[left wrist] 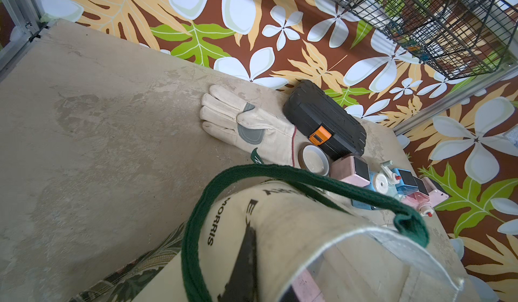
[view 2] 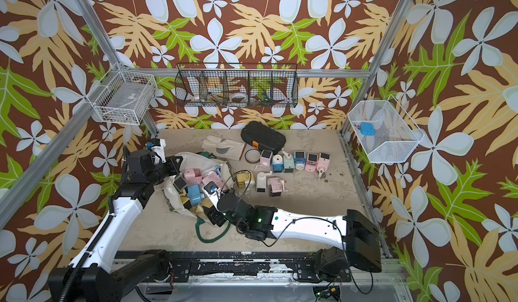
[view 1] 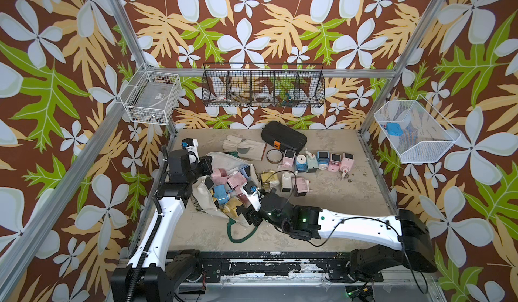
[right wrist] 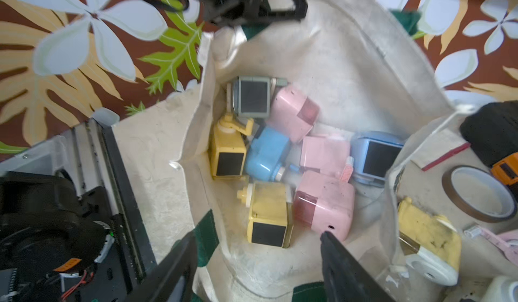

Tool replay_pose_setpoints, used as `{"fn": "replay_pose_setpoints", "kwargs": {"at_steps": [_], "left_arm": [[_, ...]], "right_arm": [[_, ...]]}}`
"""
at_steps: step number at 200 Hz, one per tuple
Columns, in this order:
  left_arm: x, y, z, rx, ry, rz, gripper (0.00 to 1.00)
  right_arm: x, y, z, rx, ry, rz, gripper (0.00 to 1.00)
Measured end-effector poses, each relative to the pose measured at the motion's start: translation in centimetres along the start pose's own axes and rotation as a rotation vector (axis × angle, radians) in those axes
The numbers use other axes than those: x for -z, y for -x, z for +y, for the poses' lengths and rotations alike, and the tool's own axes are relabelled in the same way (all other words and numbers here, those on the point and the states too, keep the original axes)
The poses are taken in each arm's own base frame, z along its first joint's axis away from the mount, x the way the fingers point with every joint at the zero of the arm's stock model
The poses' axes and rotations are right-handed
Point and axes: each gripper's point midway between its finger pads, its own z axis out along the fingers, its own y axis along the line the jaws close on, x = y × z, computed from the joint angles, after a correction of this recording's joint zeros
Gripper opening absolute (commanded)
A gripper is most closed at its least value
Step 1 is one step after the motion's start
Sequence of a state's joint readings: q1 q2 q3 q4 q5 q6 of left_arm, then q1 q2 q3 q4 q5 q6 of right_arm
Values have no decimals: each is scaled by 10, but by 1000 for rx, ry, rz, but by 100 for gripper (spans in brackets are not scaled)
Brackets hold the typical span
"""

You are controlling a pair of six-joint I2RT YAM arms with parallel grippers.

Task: Take out the pencil sharpeners from the tote bags
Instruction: Place the pencil sharpener at the center of the board, then pick up the pencil sharpener from the canvas bag.

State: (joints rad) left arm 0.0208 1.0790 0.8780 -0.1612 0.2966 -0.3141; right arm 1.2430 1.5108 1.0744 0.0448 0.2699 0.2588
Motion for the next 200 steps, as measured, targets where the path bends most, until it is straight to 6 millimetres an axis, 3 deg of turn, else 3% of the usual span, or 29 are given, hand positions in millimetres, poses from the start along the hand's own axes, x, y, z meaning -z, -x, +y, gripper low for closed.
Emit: {"fn": "replay_pose_setpoints", "kwargs": {"at_steps": [39, 89, 121, 154, 200], "left_arm": [[0, 0, 0, 0, 0, 0, 0], [0, 0, 0, 0, 0, 0, 0], [0, 0, 0, 1, 0, 0, 0], [0, 0, 0, 3, 0, 0, 0], [0, 0, 0, 2, -2, -1, 0]], "right_arm": [[-47, -32, -1, -15, -57, 123, 75], [-87, -64, -30, -82, -121, 222, 82], [-104, -84, -35, -109, -121, 272, 85], [-117, -101, -28, -112, -91, 315, 85], [-129, -121, -24, -127, -82, 361, 79]]}}
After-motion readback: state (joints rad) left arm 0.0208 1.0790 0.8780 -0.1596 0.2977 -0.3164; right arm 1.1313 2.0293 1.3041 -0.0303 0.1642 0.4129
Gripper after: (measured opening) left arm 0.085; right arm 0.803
